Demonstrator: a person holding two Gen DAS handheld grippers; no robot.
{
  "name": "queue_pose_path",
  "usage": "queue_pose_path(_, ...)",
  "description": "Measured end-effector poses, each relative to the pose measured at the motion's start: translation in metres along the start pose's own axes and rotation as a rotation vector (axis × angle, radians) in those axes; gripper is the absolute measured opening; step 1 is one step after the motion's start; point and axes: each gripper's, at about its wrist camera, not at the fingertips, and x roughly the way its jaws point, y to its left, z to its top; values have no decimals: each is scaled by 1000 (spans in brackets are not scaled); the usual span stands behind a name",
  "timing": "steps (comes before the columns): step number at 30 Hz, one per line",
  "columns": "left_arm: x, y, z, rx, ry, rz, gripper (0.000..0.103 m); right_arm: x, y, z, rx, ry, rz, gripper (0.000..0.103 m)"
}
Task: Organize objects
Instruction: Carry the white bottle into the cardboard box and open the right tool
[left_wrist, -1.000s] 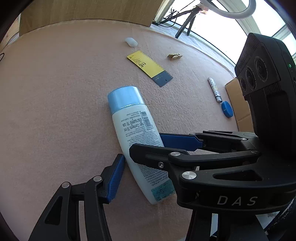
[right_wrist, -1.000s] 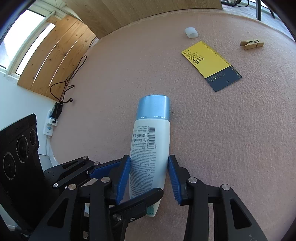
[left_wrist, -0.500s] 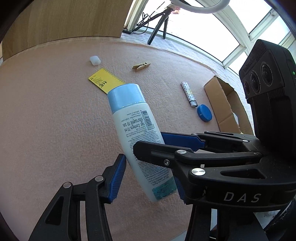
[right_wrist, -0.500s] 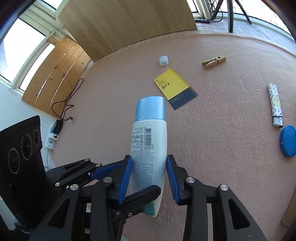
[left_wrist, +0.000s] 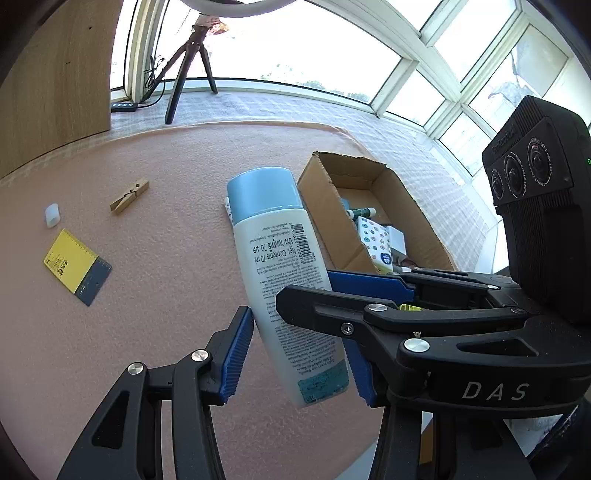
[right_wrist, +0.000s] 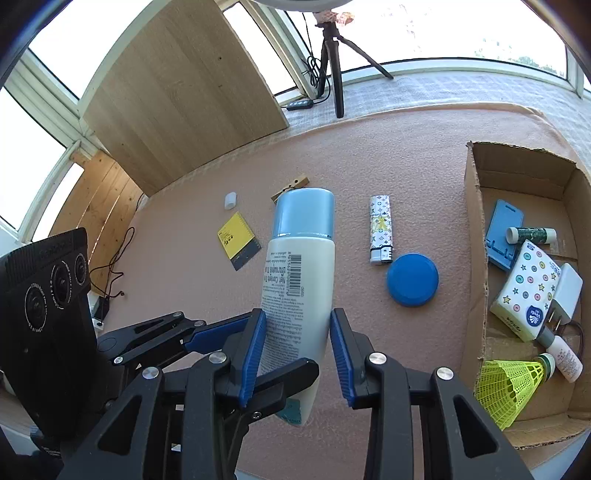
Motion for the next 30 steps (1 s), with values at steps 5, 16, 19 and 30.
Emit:
queue_pose_path(5, 25, -48, 21, 81, 11, -53, 53, -35, -44, 4, 61, -58, -45, 32)
queue_pose_path(16, 83, -126, 43, 168, 56, -133, 53, -78, -127, 9, 164, -108, -117, 31)
queue_pose_path(19, 96, -136, 48, 185, 66, -135, 53, -81, -139, 9, 176, -114, -123, 31)
queue_pose_path(30, 95, -135, 51, 191, 58, -50, 59, -92, -155, 12, 174, -143, -161, 47)
